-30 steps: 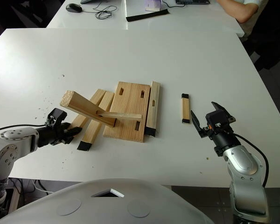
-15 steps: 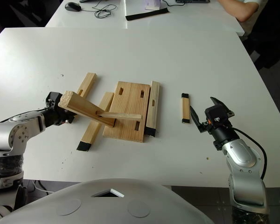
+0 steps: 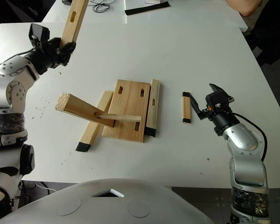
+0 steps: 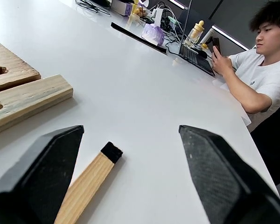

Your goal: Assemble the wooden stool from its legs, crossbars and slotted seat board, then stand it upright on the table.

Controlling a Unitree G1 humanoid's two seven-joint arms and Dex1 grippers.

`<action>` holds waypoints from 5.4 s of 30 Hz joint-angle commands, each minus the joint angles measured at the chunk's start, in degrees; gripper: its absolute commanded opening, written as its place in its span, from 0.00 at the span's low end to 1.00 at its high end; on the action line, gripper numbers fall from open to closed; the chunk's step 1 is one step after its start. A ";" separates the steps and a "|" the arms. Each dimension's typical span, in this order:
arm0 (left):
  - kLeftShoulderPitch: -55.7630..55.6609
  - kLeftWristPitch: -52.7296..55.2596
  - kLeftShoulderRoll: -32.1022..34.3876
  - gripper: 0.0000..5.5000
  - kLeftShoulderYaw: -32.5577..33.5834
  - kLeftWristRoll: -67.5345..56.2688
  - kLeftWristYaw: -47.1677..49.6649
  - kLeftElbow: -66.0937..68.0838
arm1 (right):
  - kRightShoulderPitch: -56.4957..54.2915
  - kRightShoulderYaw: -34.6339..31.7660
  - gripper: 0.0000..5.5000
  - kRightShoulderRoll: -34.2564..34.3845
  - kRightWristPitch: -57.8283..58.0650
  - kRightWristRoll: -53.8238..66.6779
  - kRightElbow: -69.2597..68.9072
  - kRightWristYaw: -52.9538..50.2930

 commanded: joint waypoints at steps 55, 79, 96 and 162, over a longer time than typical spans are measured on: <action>-2.03 20.46 13.54 0.37 2.73 -44.28 -35.48 -22.37 | -52.83 3.50 0.65 -13.29 34.56 79.34 -2.40 8.01; -3.24 21.10 15.92 0.51 -1.23 -41.81 -35.39 -19.63 | -49.05 3.77 0.37 -16.10 32.89 70.29 -5.99 12.01; 7.75 -7.33 26.28 0.67 -4.50 -10.67 -42.42 2.59 | -14.98 -10.88 0.37 -28.92 19.84 39.91 -15.15 29.49; 16.90 -9.48 21.79 0.67 -14.51 -6.22 -47.36 -18.00 | -0.23 15.43 0.37 -24.15 6.76 27.21 -15.47 30.26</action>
